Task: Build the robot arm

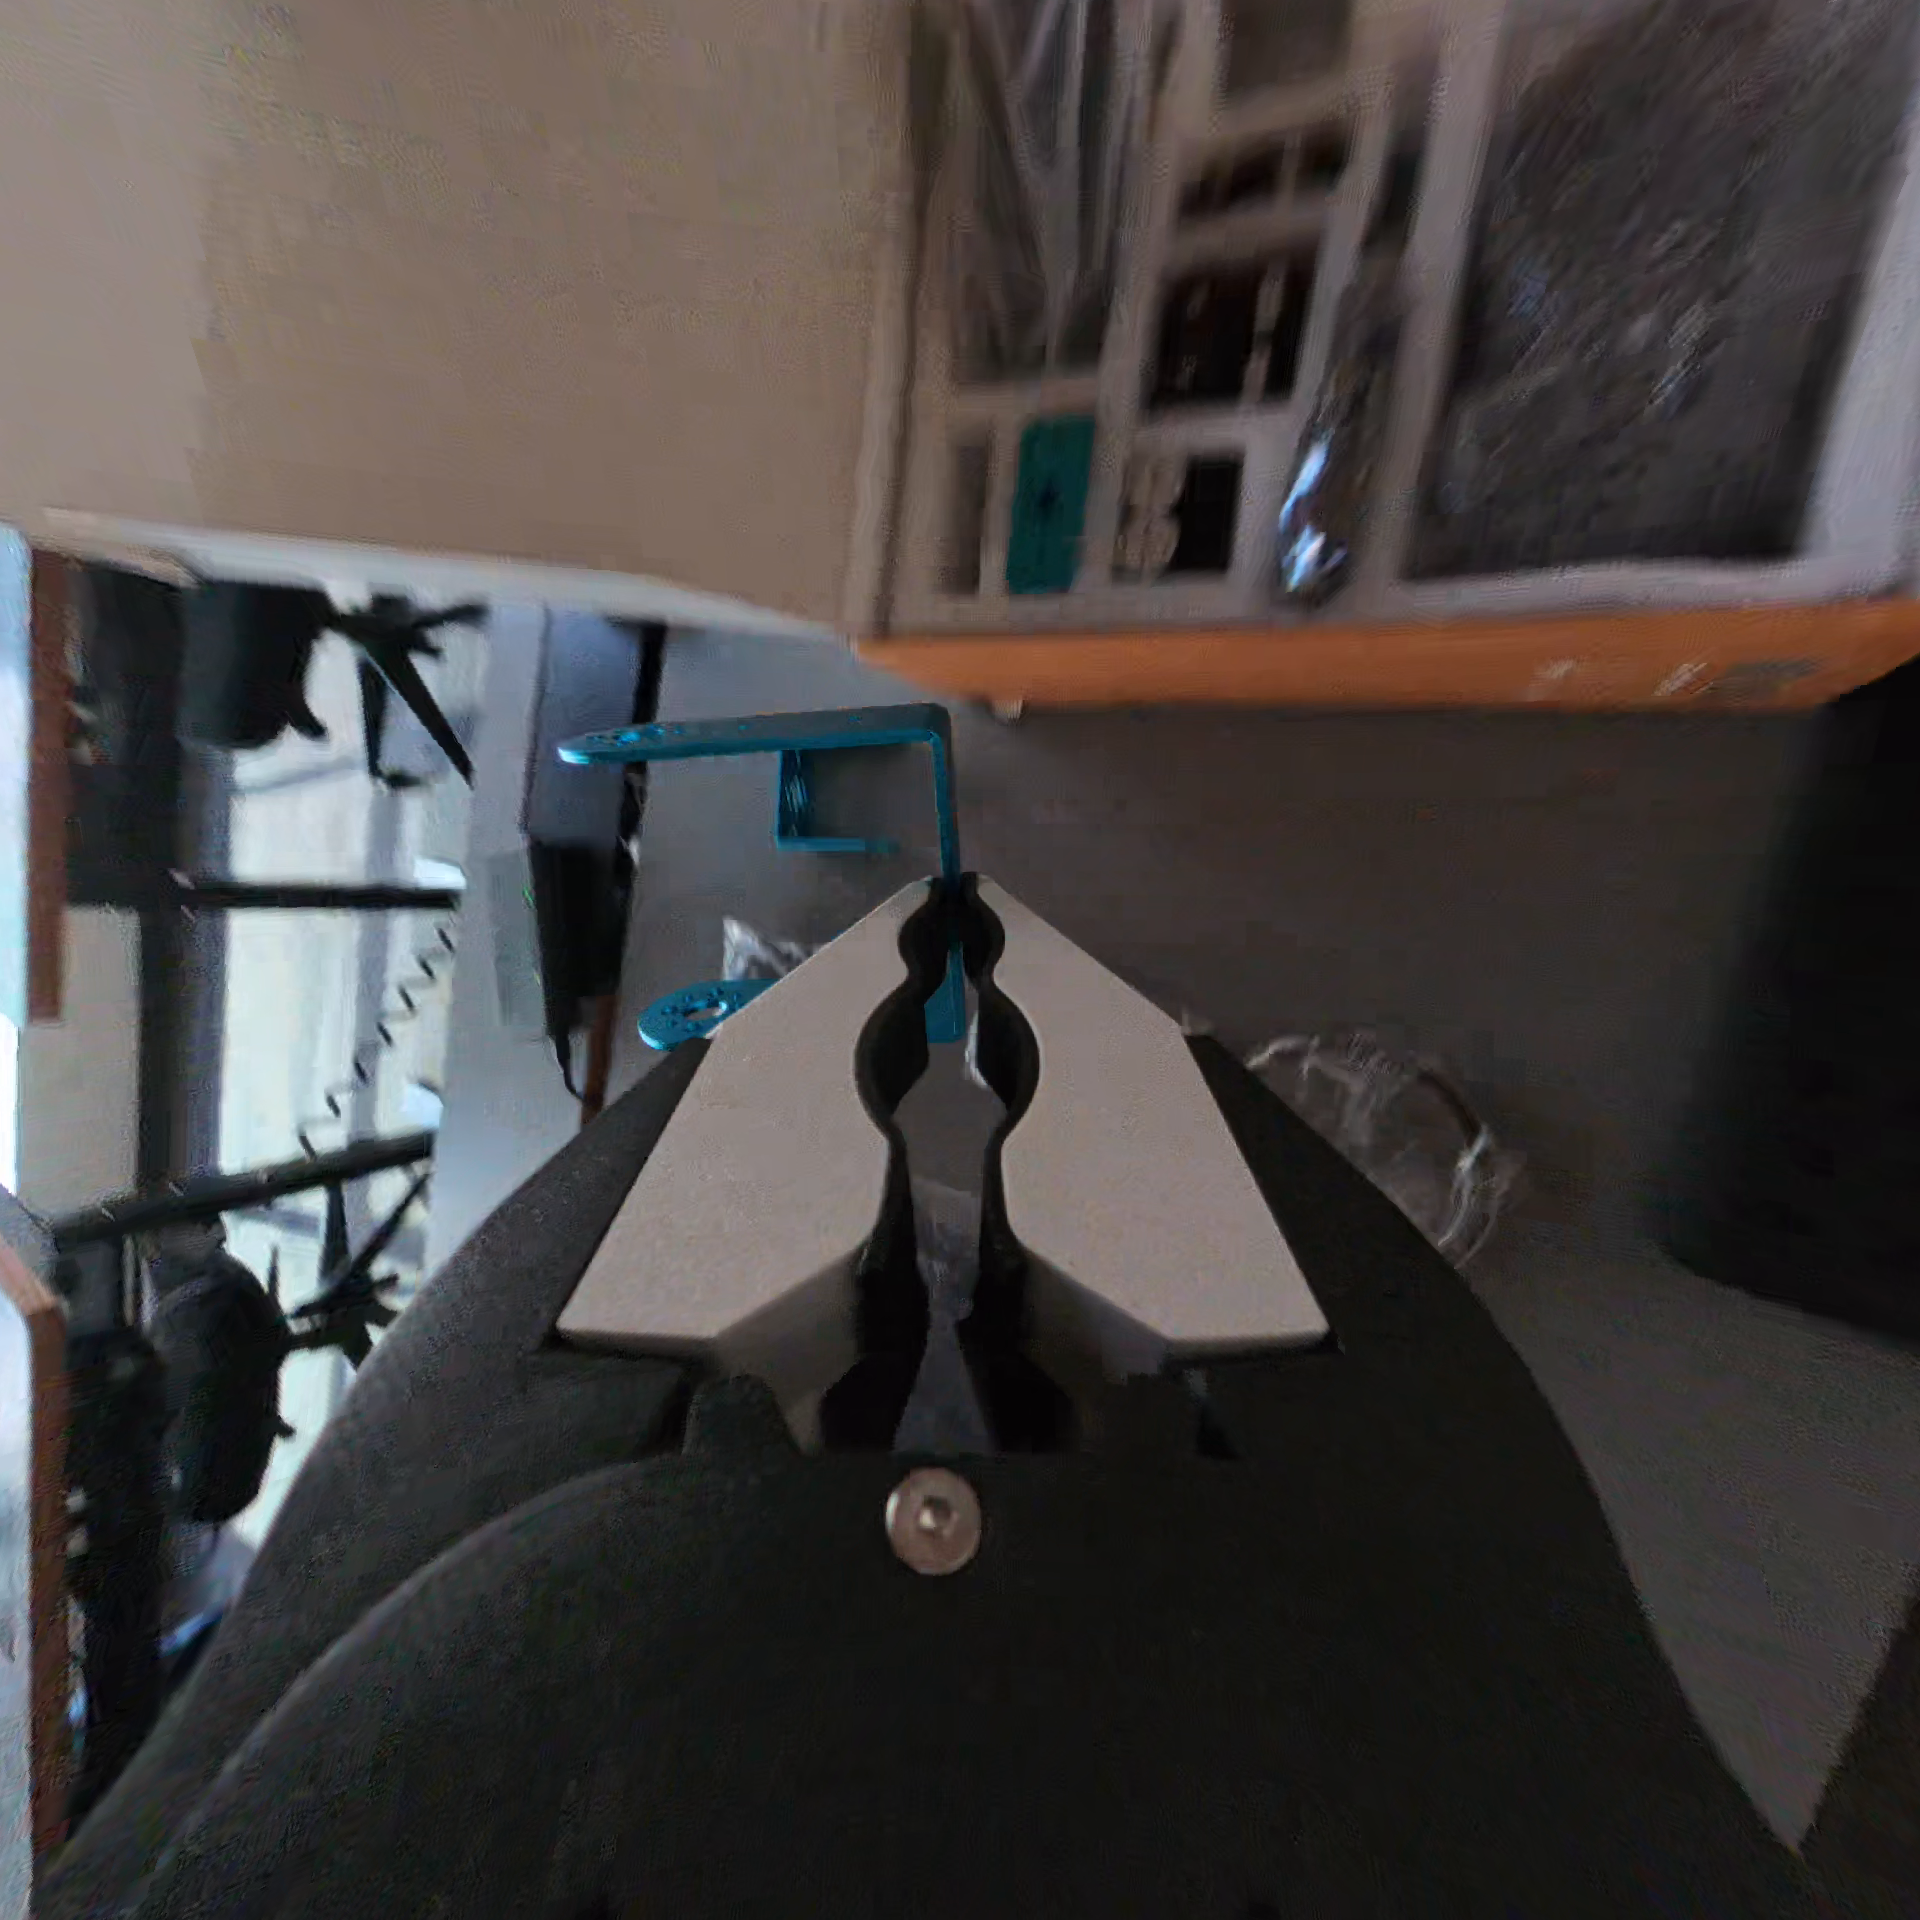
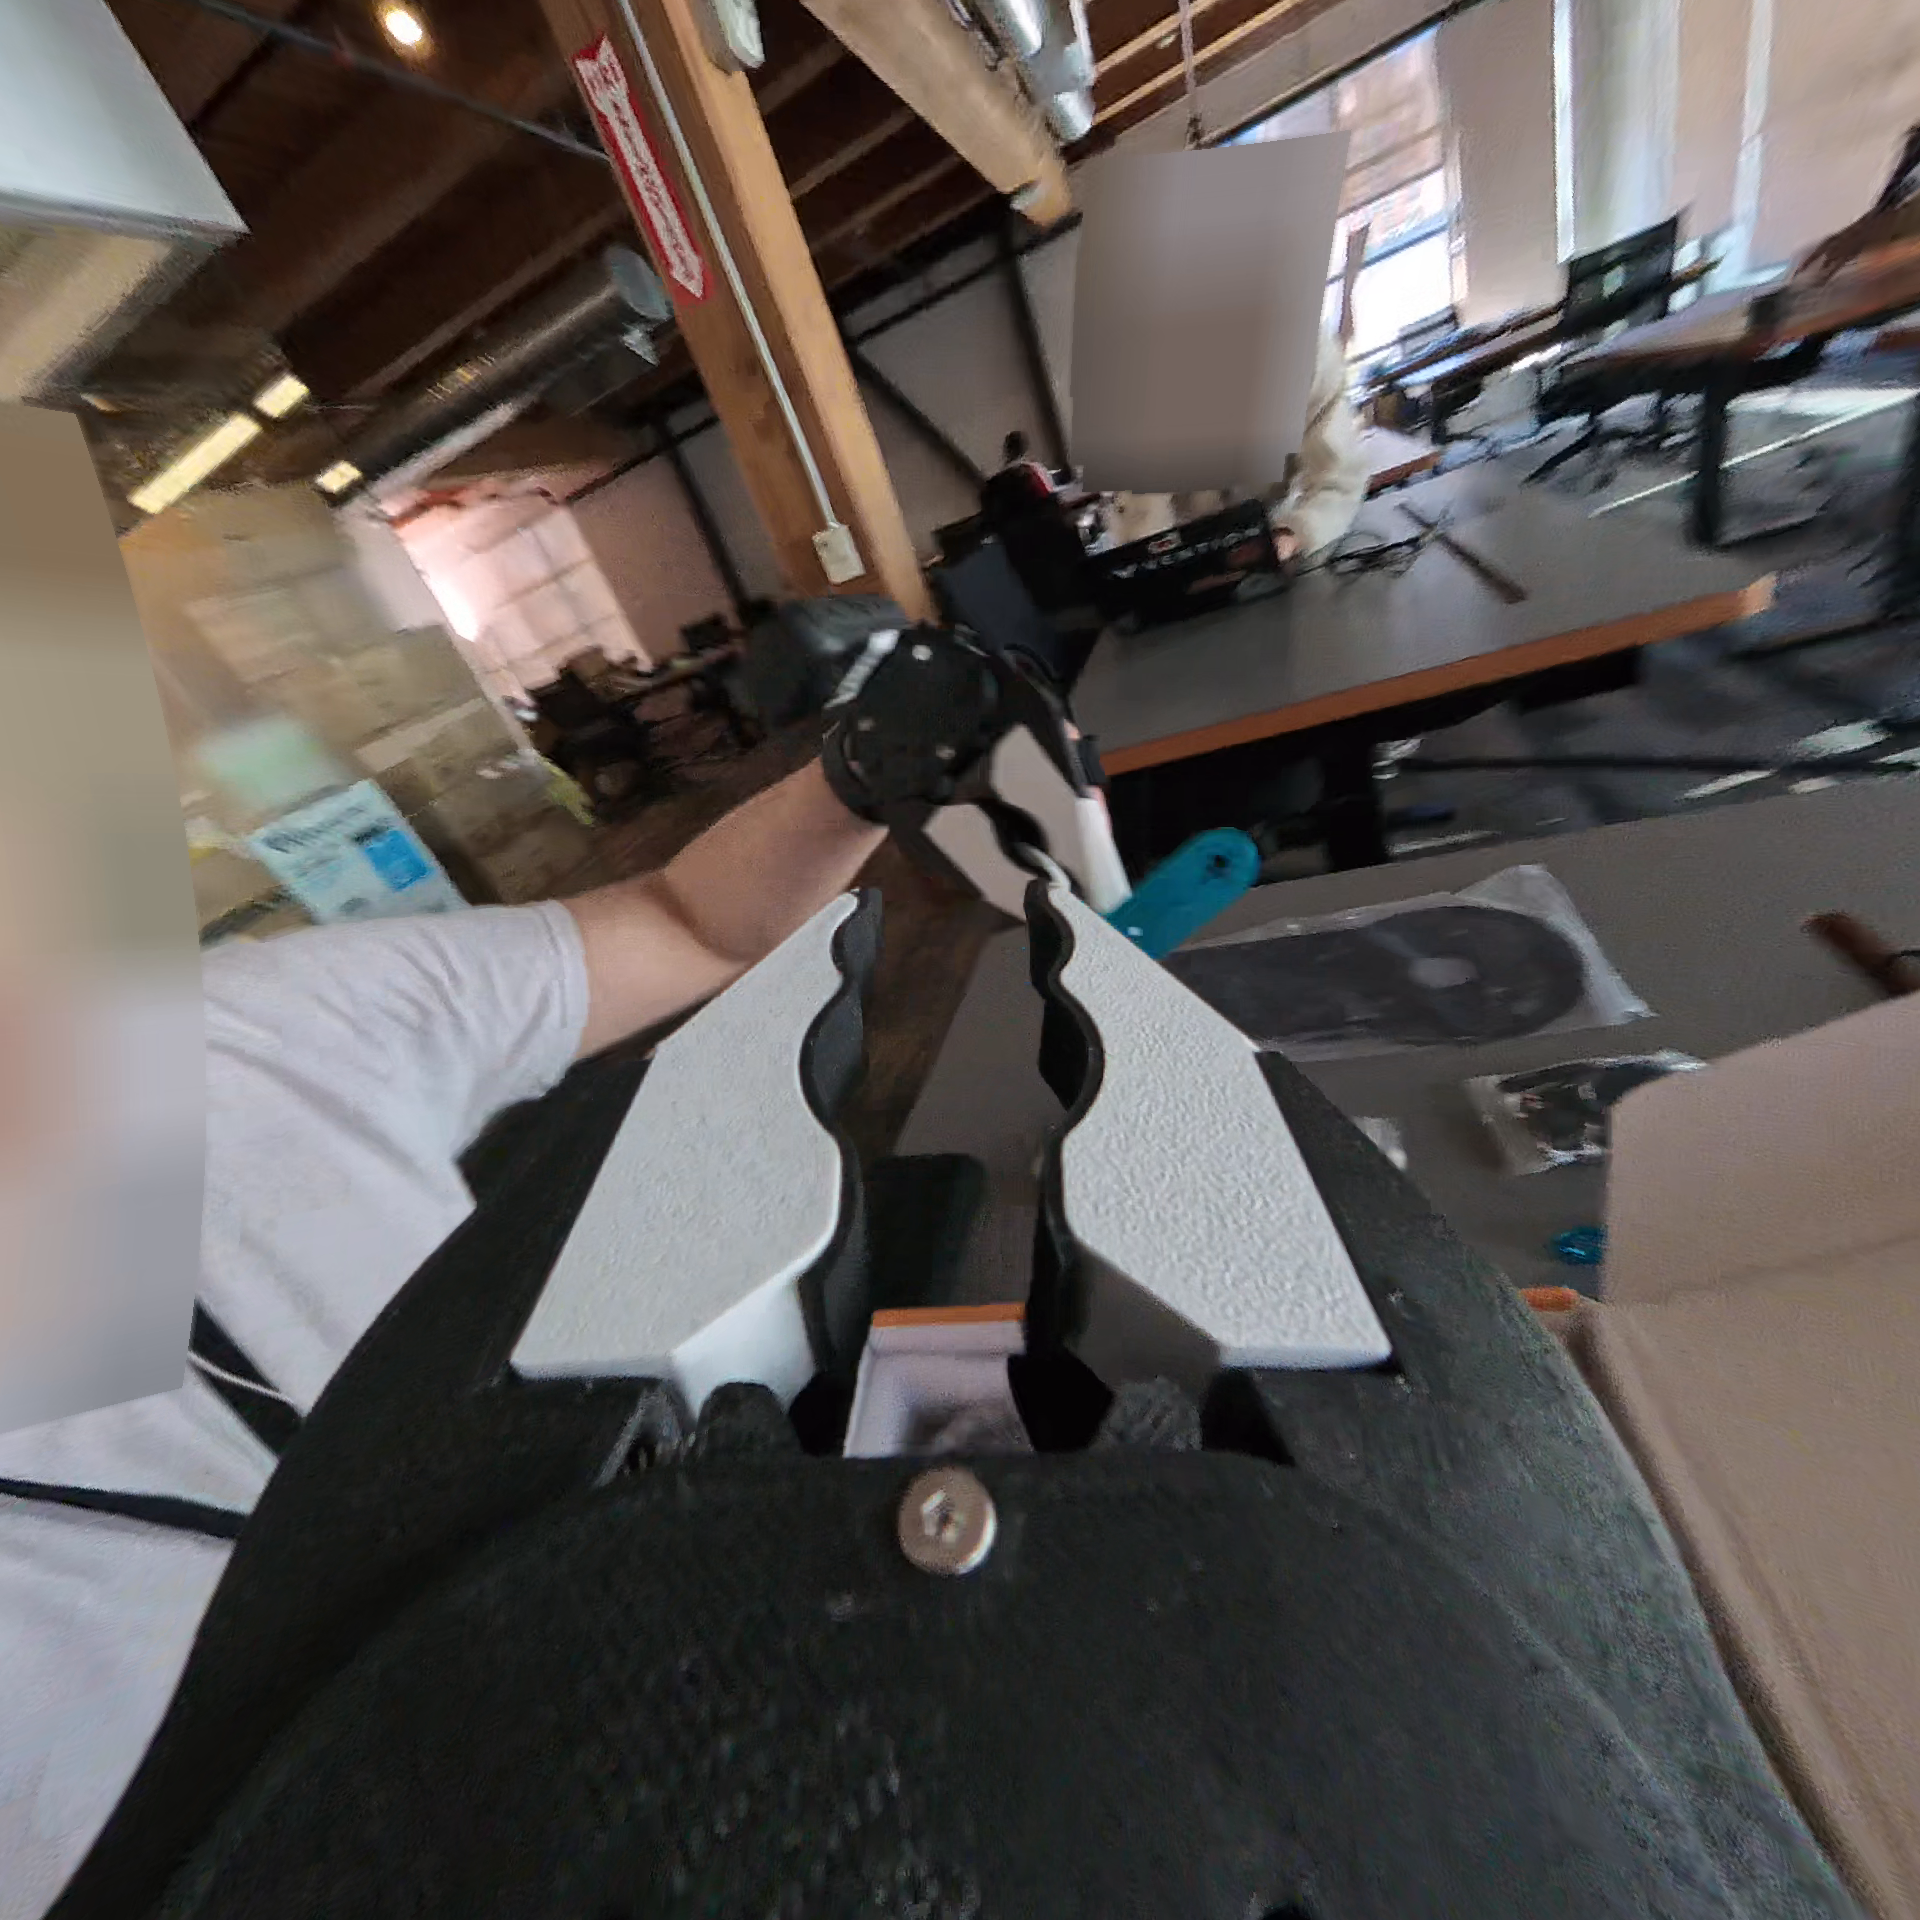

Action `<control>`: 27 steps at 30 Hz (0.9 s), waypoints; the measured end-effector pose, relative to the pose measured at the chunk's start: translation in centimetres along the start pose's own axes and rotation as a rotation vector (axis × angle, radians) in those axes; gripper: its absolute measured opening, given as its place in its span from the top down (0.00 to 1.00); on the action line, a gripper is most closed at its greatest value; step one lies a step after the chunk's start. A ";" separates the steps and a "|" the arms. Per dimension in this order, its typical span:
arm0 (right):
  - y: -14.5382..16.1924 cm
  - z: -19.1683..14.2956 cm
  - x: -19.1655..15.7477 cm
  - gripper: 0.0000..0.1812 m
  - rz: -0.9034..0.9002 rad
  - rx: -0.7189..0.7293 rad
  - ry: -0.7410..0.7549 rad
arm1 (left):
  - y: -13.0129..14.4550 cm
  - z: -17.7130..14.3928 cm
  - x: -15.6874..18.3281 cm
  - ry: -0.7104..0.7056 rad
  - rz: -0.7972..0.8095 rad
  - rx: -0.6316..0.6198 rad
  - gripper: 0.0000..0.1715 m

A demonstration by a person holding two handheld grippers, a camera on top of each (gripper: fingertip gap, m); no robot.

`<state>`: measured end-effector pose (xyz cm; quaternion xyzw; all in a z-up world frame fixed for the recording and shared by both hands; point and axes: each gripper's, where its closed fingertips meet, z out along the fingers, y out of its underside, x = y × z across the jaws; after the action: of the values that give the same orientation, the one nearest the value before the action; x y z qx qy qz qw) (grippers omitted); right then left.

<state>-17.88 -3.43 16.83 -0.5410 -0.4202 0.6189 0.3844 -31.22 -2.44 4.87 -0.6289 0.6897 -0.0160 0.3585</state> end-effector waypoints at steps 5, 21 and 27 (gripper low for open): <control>3.0 -2.1 -3.4 0.86 -0.124 -0.097 0.132 | 8.8 10.4 0.5 0.184 -0.097 -0.248 1.00; 8.7 -8.2 -15.9 0.86 -0.120 -0.162 0.184 | 11.8 19.8 0.4 0.430 0.043 -0.358 1.00; 11.2 -9.0 -14.4 0.84 -0.059 -0.216 0.235 | 11.8 20.3 -0.2 0.453 0.065 -0.362 1.00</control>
<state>-7.47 -19.80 10.81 -0.6354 -0.4518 0.4911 0.3885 -30.87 8.91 -15.65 -0.6406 0.7637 -0.0210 0.0777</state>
